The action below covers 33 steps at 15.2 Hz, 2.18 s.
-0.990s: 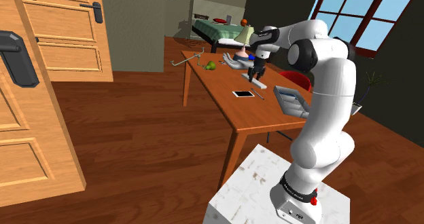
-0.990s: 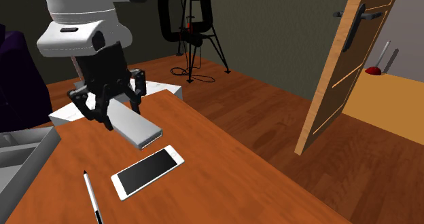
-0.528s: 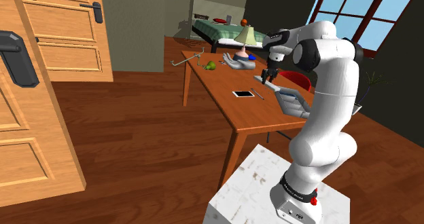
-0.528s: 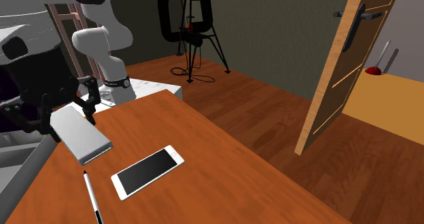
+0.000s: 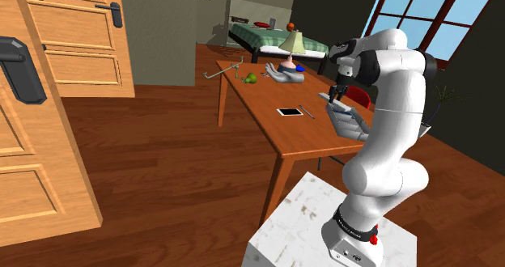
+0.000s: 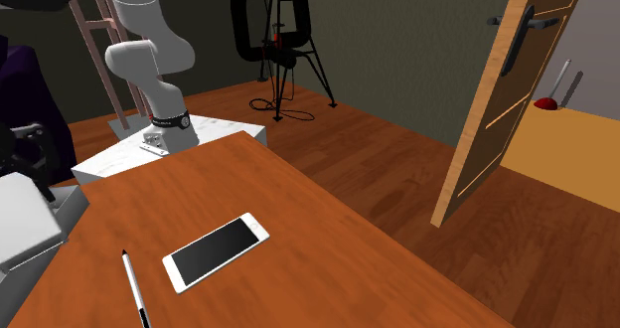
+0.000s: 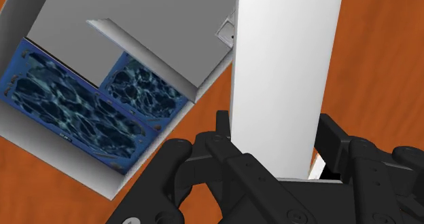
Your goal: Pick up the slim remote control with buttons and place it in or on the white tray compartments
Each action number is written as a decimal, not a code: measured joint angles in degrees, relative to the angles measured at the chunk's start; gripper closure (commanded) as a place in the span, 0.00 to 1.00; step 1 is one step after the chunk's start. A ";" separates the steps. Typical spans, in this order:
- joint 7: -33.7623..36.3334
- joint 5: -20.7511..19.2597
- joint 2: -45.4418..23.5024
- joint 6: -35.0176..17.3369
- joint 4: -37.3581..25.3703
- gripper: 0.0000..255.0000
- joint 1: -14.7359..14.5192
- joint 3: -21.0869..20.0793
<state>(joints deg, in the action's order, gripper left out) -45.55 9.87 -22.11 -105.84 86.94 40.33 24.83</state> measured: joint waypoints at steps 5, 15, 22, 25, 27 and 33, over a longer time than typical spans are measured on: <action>-6.37 1.81 -3.75 2.19 -5.37 1.00 5.67 1.25; -12.43 3.99 -8.46 0.55 -7.84 1.00 11.10 1.80; -13.01 4.70 -9.71 -4.09 -4.28 1.00 10.96 1.38; -13.11 4.83 -9.87 -4.87 -3.70 1.00 10.93 1.32; -13.13 4.85 -9.85 -4.96 -3.67 1.00 10.93 1.31; -13.10 4.86 -9.96 -5.06 -3.60 0.00 10.90 1.29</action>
<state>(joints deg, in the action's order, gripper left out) -58.64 14.73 -32.08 -110.90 83.34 51.23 26.11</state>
